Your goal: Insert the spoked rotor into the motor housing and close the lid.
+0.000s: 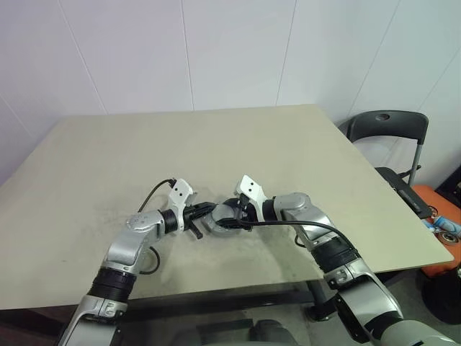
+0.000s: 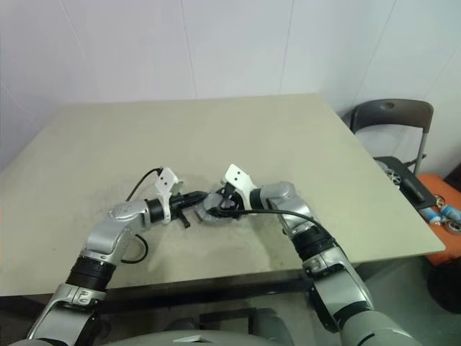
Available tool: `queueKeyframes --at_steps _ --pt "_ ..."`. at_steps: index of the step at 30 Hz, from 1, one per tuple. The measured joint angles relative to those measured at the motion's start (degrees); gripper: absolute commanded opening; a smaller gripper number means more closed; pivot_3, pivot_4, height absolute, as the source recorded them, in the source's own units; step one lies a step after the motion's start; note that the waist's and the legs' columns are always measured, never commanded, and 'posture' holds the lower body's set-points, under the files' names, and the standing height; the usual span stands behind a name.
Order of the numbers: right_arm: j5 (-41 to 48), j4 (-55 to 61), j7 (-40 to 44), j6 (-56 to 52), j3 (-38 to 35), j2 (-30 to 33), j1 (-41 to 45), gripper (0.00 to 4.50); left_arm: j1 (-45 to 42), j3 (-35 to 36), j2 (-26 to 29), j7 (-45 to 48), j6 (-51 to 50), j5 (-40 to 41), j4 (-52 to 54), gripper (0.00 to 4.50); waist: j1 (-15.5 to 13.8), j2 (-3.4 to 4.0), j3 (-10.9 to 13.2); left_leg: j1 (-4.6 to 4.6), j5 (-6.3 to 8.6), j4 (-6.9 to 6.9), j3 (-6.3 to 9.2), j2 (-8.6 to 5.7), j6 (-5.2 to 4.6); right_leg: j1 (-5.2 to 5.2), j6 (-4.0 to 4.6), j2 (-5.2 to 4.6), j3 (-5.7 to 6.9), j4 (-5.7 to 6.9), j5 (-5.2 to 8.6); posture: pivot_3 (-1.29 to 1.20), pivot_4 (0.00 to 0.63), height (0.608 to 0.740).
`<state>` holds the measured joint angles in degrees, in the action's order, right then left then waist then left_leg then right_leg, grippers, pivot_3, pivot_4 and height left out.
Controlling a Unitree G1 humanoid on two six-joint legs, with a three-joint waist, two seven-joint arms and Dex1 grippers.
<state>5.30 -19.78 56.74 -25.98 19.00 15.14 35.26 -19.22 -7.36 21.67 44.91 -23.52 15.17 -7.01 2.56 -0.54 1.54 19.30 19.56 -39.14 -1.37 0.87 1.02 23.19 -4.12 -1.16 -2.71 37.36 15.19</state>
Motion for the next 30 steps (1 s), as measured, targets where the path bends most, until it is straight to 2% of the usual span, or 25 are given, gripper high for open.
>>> queueKeyframes --at_steps 2,4,7,15,24,27,30 --pt "0.0 0.06 -0.01 -0.03 0.0 0.0 -0.04 3.03 -0.01 -0.19 0.11 -0.29 -0.78 -0.1 0.62 0.0 0.0 0.01 -0.01 0.0 0.0 0.0 0.0 0.0 0.0 0.0 0.0 0.0 0.0 0.0 0.0 0.0 0.0 0.74" --pt "-0.01 0.37 0.09 -0.37 0.0 0.07 -0.09 3.75 0.0 -0.2 0.11 -0.51 -1.29 -0.09 1.02 0.0 -0.01 0.01 -0.01 0.0 0.0 0.0 0.0 0.0 0.0 0.0 0.0 -0.02 0.0 0.0 0.0 0.0 0.0 0.74" --pt "0.12 1.76 1.03 -1.51 0.25 0.23 -0.66 4.47 0.03 -0.2 0.1 -0.94 -1.95 -0.07 1.52 0.0 0.0 0.01 -0.01 0.02 0.0 0.02 0.01 0.0 0.0 0.01 0.0 -0.04 0.0 -0.03 0.0 0.0 0.0 0.74" --pt "2.63 4.52 1.51 -6.56 -1.45 1.49 -0.67 4.47 0.01 -0.32 0.05 -1.26 -2.4 0.01 2.2 0.0 -0.08 0.01 0.01 0.1 0.02 0.04 0.02 -0.06 -0.04 0.05 -0.01 -0.25 0.05 -0.12 0.0 0.0 0.0 0.74" --pt "9.32 5.43 -0.23 -14.88 -11.2 5.15 0.4 4.47 -0.01 -0.36 0.1 -1.0 -2.51 0.03 2.37 0.0 -0.14 0.02 0.03 0.14 0.06 0.07 0.02 -0.08 -0.1 0.08 -0.01 -0.32 0.06 -0.18 0.0 0.0 0.0 0.74" --pt "13.62 4.66 -2.14 -23.6 -16.04 5.26 1.39 4.47 -0.1 -0.48 0.1 -0.86 -2.52 0.03 2.36 0.0 -0.15 0.02 0.03 0.15 0.06 0.08 0.02 -0.08 -0.1 0.08 0.0 -0.33 0.06 -0.19 0.0 0.0 0.0 0.74" --pt "16.26 4.29 -4.58 -35.92 -17.64 6.78 2.12 4.47 -0.35 -0.63 0.15 -0.46 -2.56 0.01 2.3 0.0 -0.19 0.02 0.04 0.2 0.06 0.12 0.02 -0.08 -0.11 0.14 0.0 -0.37 0.05 -0.22 0.0 0.0 0.0 0.74"
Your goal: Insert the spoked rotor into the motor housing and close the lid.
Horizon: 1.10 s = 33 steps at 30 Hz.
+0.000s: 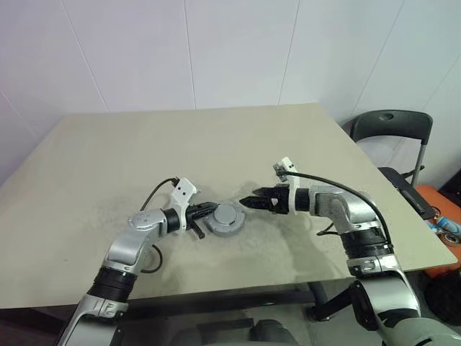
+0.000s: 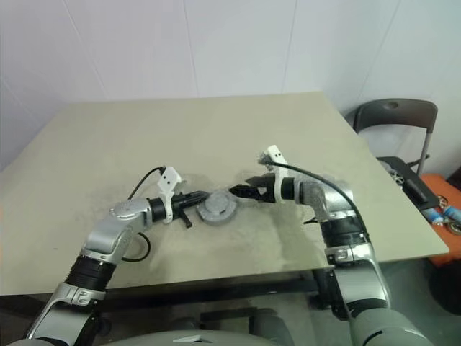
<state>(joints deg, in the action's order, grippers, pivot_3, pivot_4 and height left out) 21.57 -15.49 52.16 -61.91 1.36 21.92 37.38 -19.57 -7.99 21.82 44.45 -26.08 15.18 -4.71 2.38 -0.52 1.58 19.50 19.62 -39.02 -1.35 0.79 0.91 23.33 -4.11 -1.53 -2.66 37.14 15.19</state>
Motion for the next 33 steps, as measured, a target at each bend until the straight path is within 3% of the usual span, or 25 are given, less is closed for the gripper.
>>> queueKeyframes --at_steps 4,11,21,33 --pt "4.74 -5.19 -1.65 -15.67 -4.29 -0.29 2.35 4.47 -0.14 -0.09 0.38 0.44 0.02 -0.06 -0.09 0.0 0.03 0.04 0.02 0.02 0.0 0.02 0.0 0.01 0.0 0.04 0.01 -0.01 -0.01 -0.01 0.0 0.0 0.0 0.74" --pt "6.98 -14.85 -8.48 -26.02 -13.91 -4.66 4.96 4.47 -0.39 -0.17 0.45 0.57 0.02 -0.1 -0.15 0.0 0.08 0.06 0.02 0.11 0.01 0.08 -0.01 0.01 0.0 0.11 0.01 -0.01 -0.01 -0.04 0.0 0.0 0.0 0.74" --pt "9.12 -22.19 -15.25 -25.28 -24.81 -10.89 5.44 4.47 -0.14 -0.06 0.86 0.36 -0.66 -0.1 0.37 0.0 0.35 0.07 0.0 0.02 0.0 0.08 -0.03 0.01 0.0 0.05 -0.01 0.05 -0.02 -0.01 -0.01 0.0 0.0 0.74" --pt "11.38 -21.79 -19.26 -23.67 -27.45 -15.54 4.65 4.47 0.83 0.84 1.81 0.34 -1.3 -0.01 1.25 0.0 1.74 0.08 -0.01 -0.07 0.0 0.08 -0.03 0.05 0.0 -0.04 -0.04 0.14 -0.02 0.03 0.0 0.0 0.0 0.74"
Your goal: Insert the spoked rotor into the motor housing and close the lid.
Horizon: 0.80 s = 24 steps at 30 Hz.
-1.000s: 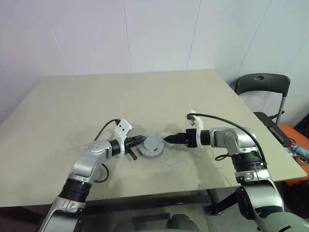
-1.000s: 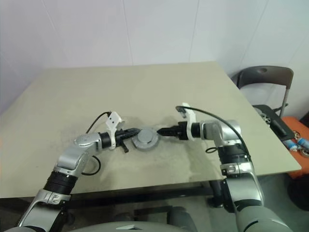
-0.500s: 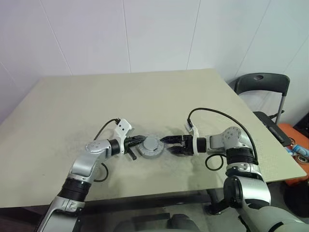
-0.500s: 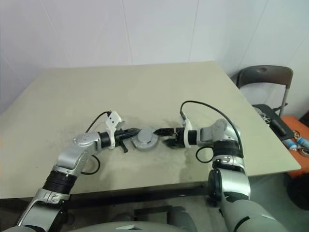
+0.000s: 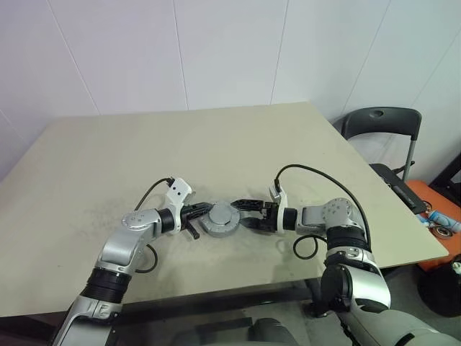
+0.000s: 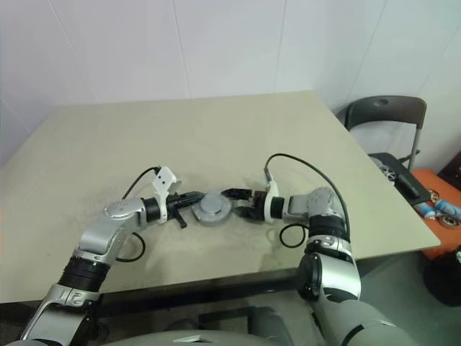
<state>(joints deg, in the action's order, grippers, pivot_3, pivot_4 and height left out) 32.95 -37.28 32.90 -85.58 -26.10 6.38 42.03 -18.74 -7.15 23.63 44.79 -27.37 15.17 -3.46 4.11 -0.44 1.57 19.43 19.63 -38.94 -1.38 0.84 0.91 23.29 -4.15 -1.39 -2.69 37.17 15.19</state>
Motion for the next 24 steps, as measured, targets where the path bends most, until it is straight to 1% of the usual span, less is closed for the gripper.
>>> queueKeyframes --at_steps 7,10,16,18,19,24 --pt "0.52 2.35 -2.28 -2.64 -0.51 -2.24 -0.4 4.47 0.21 0.19 -0.02 -0.38 -0.09 0.0 0.31 0.0 -0.02 0.01 0.01 0.06 0.0 0.02 0.0 0.0 0.0 0.07 0.0 -0.01 0.0 -0.02 0.0 0.0 0.0 0.74" --pt "0.57 2.35 -3.0 -3.24 -1.25 -2.42 -0.55 3.87 0.3 0.2 -0.06 -0.53 -0.09 0.06 0.42 0.0 -0.01 0.01 0.01 0.07 0.0 0.02 0.0 0.0 0.0 0.08 0.0 -0.03 0.0 -0.04 0.0 0.0 0.0 0.74" --pt "1.31 2.87 -4.08 -4.58 -2.09 -2.79 -1.4 1.97 0.57 0.85 -0.04 -1.01 -0.23 0.09 0.59 0.0 0.01 0.07 0.05 0.1 0.0 0.04 -0.01 0.0 0.0 0.12 0.0 -0.02 -0.01 -0.05 0.0 0.0 0.0 0.74" --pt "1.41 3.85 -4.79 -4.76 -2.07 -2.97 -1.46 1.4 0.63 1.05 -0.12 -1.01 -0.42 0.19 0.81 0.0 -0.01 0.06 0.06 0.1 0.0 0.04 0.0 0.0 0.0 0.11 0.0 -0.01 -0.01 -0.04 0.0 0.0 0.0 0.74" --pt "1.42 3.96 -4.89 -4.85 -2.13 -2.99 -1.56 1.27 0.67 1.16 -0.12 -0.97 -0.44 0.24 0.9 0.0 -0.01 0.06 0.06 0.09 0.0 0.04 -0.01 0.01 0.0 0.12 -0.01 -0.02 -0.01 -0.04 0.0 0.0 0.0 0.74" --pt "1.59 4.91 -5.47 -5.25 -2.45 -3.21 -1.84 1.27 0.77 1.27 -0.23 -1.01 -0.52 0.38 1.05 0.0 0.02 0.11 0.09 0.11 0.0 0.06 -0.01 0.0 0.0 0.13 -0.01 -0.01 -0.01 -0.06 0.01 0.0 0.0 0.74"
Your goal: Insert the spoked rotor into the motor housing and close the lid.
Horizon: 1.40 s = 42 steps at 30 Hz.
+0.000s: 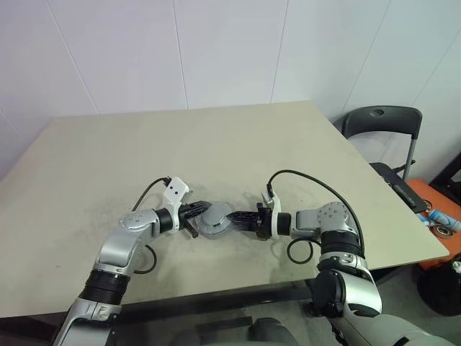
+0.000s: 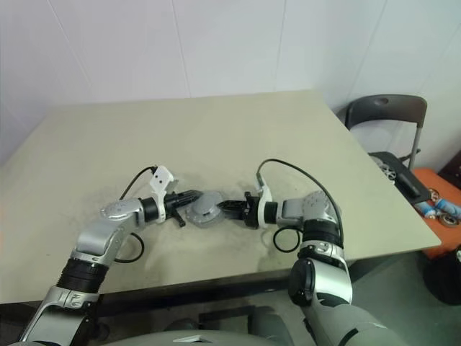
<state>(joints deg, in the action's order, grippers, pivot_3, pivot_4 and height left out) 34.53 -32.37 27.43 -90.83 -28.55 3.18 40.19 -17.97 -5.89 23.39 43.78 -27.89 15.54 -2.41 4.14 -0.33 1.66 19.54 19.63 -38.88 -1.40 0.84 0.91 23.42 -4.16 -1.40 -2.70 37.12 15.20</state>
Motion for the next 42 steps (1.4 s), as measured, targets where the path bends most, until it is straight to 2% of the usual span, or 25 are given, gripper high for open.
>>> queueKeyframes --at_steps 7,10,12,24,33,38,42 --pt "0.03 1.79 -0.12 -0.57 0.04 -0.28 -0.04 1.27 1.61 2.98 -1.9 -1.33 -0.97 2.48 0.91 0.0 -0.02 0.04 0.09 0.17 0.0 0.02 0.0 0.0 0.0 0.14 -0.01 -0.01 0.0 -0.03 0.0 0.0 0.0 0.74" --pt "0.59 3.27 -0.09 -0.9 0.03 -0.66 -0.03 1.25 2.69 7.71 -5.21 -5.38 -5.89 7.11 2.66 0.0 -0.04 0.02 0.09 0.7 0.0 -0.07 0.01 0.0 0.0 0.64 -0.02 -0.01 0.0 0.06 -0.02 0.0 0.0 0.74" --pt "0.92 3.52 -0.06 -1.17 0.03 -0.91 -0.02 1.24 3.35 10.16 -5.3 -7.47 -9.12 9.14 4.08 0.0 -0.03 0.03 0.09 1.0 -0.01 -0.09 0.0 0.0 0.0 1.02 -0.02 -0.01 -0.03 0.13 -0.03 0.0 0.0 0.74" --pt "2.8 3.78 -0.01 -1.42 0.73 -0.81 0.33 1.24 9.71 30.1 -5.44 -14.27 -23.81 30.86 10.01 0.0 -0.16 0.03 0.11 1.38 0.03 -0.06 0.04 -0.1 -0.06 1.29 -0.02 -0.18 0.0 0.0 -0.03 0.0 0.0 0.74" --pt "5.39 5.23 0.95 -1.41 1.3 0.68 2.84 1.24 14.53 35.12 -5.66 -17.16 -29.53 42.61 10.25 0.0 -0.19 0.04 0.11 1.43 0.03 -0.09 0.04 -0.11 -0.05 1.31 -0.01 -0.19 0.01 0.0 -0.03 0.0 0.0 0.74" --pt "7.72 5.39 2.19 -1.4 3.14 3.37 4.93 1.24 15.65 38.67 -6.8 -18.64 -34.64 57.81 9.38 0.0 -0.16 0.04 0.11 1.55 0.03 -0.12 0.05 -0.11 -0.05 1.42 -0.01 -0.19 0.01 0.02 -0.03 0.0 0.0 0.74" --pt "9.02 5.39 3.01 -1.4 3.84 5.68 6.26 1.24 17.57 38.77 -6.56 -19.08 -35.7 64.36 9.54 0.9 -0.12 0.04 0.11 1.61 0.03 -0.13 0.05 -0.11 -0.04 1.47 0.0 -0.17 0.01 0.01 -0.03 0.0 0.0 0.74"
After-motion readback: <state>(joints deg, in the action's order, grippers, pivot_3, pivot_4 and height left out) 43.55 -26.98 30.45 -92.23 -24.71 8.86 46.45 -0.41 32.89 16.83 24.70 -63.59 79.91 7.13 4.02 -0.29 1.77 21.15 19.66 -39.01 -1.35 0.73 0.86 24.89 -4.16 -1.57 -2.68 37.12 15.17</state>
